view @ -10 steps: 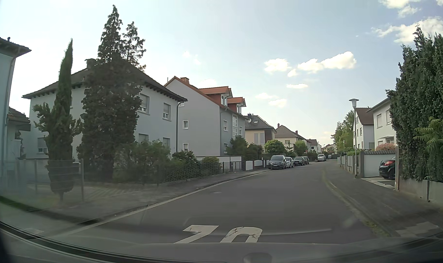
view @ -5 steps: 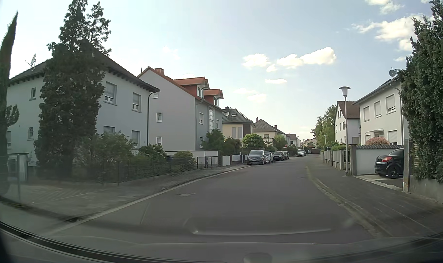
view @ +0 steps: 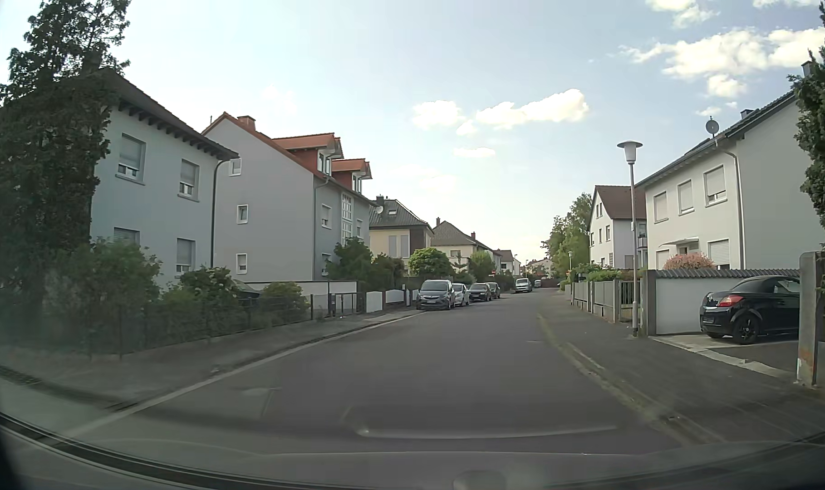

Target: Follow the waypoints while adhering to traffic rules and regulations

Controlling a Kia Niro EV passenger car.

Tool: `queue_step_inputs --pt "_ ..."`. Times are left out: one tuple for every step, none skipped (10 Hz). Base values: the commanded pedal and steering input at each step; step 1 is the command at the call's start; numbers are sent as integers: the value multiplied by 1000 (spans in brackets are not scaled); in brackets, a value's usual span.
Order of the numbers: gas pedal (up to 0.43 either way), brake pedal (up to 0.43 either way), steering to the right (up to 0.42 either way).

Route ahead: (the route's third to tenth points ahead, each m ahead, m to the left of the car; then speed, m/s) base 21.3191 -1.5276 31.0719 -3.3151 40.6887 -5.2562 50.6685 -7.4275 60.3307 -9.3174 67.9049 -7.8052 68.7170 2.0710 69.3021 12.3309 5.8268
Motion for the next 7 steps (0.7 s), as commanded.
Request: queue_step_inputs --pt "339 30 53" --pt "339 30 44" --pt "339 30 35" --pt "339 30 28" --pt "339 30 23" --pt "339 30 21" --pt "287 30 20"
